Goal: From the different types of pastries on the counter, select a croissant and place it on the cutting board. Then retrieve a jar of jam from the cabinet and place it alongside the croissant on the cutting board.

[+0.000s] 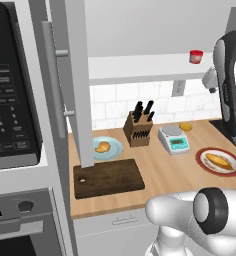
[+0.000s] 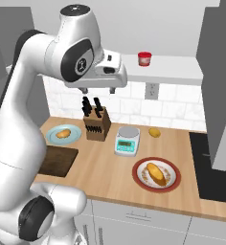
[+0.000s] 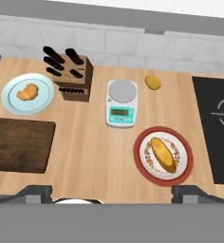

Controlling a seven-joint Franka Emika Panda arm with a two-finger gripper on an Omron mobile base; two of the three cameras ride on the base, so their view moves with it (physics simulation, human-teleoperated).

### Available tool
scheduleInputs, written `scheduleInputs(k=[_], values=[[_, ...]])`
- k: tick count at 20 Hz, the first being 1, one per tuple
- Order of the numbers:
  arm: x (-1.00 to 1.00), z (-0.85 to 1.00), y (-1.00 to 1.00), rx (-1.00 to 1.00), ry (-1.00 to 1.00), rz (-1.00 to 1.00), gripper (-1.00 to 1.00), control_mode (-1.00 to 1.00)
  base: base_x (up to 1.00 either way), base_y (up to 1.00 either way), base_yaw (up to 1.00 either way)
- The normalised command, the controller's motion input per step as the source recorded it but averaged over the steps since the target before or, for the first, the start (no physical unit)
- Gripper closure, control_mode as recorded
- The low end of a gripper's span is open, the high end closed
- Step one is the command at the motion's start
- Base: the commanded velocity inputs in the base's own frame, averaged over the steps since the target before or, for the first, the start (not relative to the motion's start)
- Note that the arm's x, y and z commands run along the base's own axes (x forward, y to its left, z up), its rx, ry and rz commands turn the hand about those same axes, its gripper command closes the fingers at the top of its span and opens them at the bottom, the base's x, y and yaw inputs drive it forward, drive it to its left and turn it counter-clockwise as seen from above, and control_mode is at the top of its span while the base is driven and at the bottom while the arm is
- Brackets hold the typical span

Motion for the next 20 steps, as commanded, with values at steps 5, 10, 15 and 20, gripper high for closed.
scheduleInputs(k=[5,10,15,20], values=[[0.70,0.00,-0.34,-0.03,-0.11,0.00,-1.00,-1.00,0.00,0.00,0.00],[0.90,0.12,-0.08,-0.01,-0.10,-0.03,-1.00,-1.00,0.00,0.00,0.00],[0.74,0.23,-0.12,0.10,-0.01,-0.08,-1.00,-1.00,0.00,0.00,0.00],[0.82,0.07,-0.26,0.12,0.04,-0.12,-1.00,-1.00,0.00,0.00,0.00]])
